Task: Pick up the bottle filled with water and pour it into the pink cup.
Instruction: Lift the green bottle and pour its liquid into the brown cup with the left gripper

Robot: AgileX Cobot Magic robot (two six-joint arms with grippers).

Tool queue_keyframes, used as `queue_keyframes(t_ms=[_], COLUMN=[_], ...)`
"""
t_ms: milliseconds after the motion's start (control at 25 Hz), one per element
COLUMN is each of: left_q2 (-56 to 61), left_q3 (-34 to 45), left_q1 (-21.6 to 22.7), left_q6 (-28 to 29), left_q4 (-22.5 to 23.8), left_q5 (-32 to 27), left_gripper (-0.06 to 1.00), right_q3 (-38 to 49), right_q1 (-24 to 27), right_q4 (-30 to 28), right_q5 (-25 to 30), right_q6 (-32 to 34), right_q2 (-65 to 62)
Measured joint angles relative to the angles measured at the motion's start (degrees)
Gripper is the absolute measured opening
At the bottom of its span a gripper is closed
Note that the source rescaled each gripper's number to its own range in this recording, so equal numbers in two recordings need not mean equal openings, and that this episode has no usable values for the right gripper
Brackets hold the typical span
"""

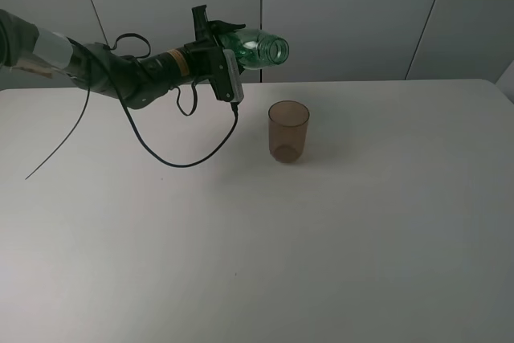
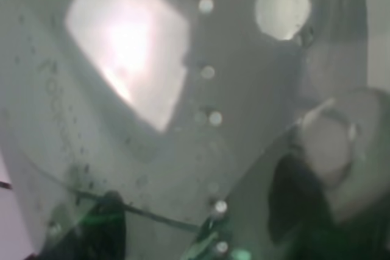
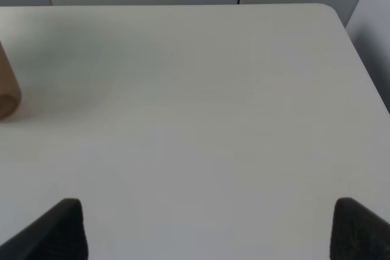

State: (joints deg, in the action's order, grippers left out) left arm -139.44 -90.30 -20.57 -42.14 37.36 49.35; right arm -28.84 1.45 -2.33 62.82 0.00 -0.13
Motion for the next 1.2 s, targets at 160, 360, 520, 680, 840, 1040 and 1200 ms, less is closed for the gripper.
queue_keyframes(t_ms=[160,360,520,680,840,1040,1200], left_q2=[0.0,0.0,-0.1,-1.3,-2.7,-2.8,-2.8], left_q3=[-0.1,-0.1,-0.1,-1.2,-3.0,-3.5,-3.5], left_q1=[0.0,0.0,-0.3,-1.0,-1.4,-1.4,-1.6], left_q6=[-2.7,-4.9,-7.2,-9.0,-9.5,-11.9,-14.5], left_q4=[1.3,3.3,3.5,3.6,3.7,3.7,3.7], left_q5=[0.1,0.2,0.2,-0.5,-1.0,-1.4,-2.3], left_gripper=[0.02,0.02,0.02,0.02,0.02,0.02,0.02], right_q3=[0.0,0.0,0.0,0.0,0.0,0.0,0.0], right_q1=[0.0,0.0,0.0,0.0,0.0,0.0,0.0], right_q4=[0.0,0.0,0.0,0.0,0.0,0.0,0.0], right_q5=[0.0,0.0,0.0,0.0,0.0,0.0,0.0], right_q6=[0.0,0.0,0.0,0.0,0.0,0.0,0.0], right_q2=[0.0,0.0,0.0,0.0,0.0,0.0,0.0])
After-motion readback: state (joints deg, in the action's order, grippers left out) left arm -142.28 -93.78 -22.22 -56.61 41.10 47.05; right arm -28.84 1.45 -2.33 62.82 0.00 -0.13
